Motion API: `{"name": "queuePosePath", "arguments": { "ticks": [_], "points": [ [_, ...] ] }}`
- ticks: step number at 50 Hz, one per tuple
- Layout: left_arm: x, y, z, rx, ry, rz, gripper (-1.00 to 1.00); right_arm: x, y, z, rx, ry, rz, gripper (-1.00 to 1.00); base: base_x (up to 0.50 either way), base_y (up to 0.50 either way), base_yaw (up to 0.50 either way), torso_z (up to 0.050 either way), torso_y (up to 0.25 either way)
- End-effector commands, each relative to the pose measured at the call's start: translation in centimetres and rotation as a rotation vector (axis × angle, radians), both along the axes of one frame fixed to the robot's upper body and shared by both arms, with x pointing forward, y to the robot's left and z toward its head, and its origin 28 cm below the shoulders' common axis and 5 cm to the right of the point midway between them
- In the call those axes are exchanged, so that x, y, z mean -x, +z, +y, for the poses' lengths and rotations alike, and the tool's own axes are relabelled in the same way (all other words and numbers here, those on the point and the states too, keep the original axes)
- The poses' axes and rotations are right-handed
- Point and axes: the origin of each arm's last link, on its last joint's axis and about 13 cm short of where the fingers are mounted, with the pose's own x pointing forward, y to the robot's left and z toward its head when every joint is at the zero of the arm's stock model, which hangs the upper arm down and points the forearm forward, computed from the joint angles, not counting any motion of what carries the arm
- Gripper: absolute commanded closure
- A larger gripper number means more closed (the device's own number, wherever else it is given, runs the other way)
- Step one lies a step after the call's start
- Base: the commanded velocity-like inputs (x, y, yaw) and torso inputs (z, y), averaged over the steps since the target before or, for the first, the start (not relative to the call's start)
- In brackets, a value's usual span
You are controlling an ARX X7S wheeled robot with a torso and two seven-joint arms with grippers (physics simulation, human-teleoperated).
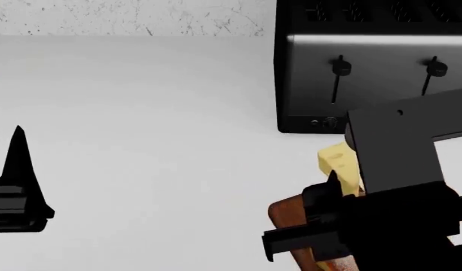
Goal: Pick up the wedge of cheese and place it on the slice of bread to prepare a simple cheese on bread dish.
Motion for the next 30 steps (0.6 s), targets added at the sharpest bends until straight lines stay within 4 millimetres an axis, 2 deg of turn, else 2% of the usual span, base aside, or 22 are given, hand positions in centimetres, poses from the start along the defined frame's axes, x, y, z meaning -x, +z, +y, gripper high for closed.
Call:
{"name": "queuePosePath", "arguments": {
  "ticks": [1, 14, 22, 30],
  "points": [
    [0.0, 0.0, 0.0, -0.001, 0.001, 0.002, -1.0, 0.0, 0.3, -1.1, -0.005, -0.045, -0.004, 1.0, 0.0, 0.0, 0.0, 0.0, 0.0],
    [0.0, 0.0, 0.0, 0.0, 0.0, 0.006, -1.0, -0.4, -0.7, -1.8, -0.052, -0.059, 0.027, 1.0, 0.0, 0.0, 0.0, 0.0, 0.0],
    [-0.1, 0.0, 0.0, -0.001, 0.002, 0.005, -1.0, -0.5, -2.0, -2.1, -0.058, -0.072, 0.062, 1.0, 0.0, 0.0, 0.0, 0.0, 0.0],
    [-0.1, 0.0, 0.0, -0.002, 0.005, 0.004, -1.0, -0.5, -2.3, -2.3, -0.083, -0.072, 0.064, 1.0, 0.0, 0.0, 0.0, 0.0, 0.0]
  ]
}}
